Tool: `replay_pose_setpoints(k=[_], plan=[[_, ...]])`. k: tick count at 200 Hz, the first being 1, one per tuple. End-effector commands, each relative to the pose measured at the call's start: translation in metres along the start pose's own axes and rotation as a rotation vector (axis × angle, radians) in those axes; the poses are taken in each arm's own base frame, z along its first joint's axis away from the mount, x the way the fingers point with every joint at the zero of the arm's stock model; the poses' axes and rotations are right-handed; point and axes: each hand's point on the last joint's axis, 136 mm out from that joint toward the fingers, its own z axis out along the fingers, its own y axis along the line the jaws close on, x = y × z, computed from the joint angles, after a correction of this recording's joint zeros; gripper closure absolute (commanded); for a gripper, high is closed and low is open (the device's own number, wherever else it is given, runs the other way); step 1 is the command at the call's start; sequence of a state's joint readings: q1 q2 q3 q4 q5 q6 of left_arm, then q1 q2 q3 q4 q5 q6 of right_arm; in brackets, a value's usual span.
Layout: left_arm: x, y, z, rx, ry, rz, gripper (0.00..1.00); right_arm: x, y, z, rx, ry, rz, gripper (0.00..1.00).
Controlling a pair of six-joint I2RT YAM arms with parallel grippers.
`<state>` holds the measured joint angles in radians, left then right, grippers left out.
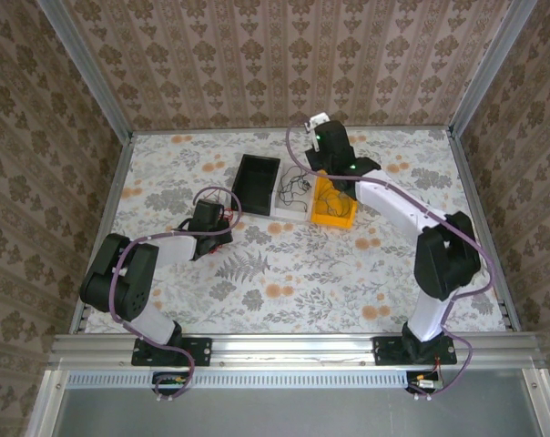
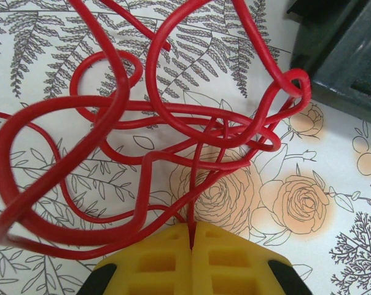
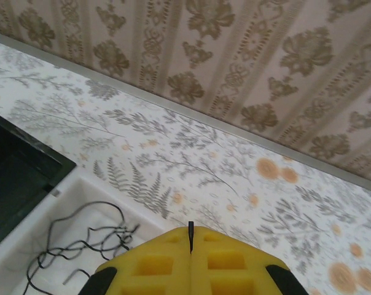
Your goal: Untangle the cables
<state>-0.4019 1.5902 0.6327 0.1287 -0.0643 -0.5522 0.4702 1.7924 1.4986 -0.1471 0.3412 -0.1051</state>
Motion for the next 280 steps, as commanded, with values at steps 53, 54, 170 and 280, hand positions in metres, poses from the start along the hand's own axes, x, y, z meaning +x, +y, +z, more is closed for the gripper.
replay_pose_setpoints(k=[53, 54, 170, 280], plan=[[0.066, -0.011, 0.008, 0.079, 0.215, 0.06, 1.0, 0.022, 0.045, 0.066, -0.083, 0.113, -0.011, 1.0], [0.066, -0.011, 0.008, 0.079, 0.216, 0.061, 1.0, 0.022, 0.045, 0.067, -0.083, 0.116, -0.01, 1.0], [0.067, -0.011, 0.009, 0.075, 0.223, 0.062, 1.0, 0.076, 0.071, 0.093, -0.086, 0.267, -0.006, 0.97], [0.065, -0.011, 0.008, 0.074, 0.223, 0.068, 1.0, 0.012, 0.042, 0.034, -0.106, 0.098, 0.083, 0.51]])
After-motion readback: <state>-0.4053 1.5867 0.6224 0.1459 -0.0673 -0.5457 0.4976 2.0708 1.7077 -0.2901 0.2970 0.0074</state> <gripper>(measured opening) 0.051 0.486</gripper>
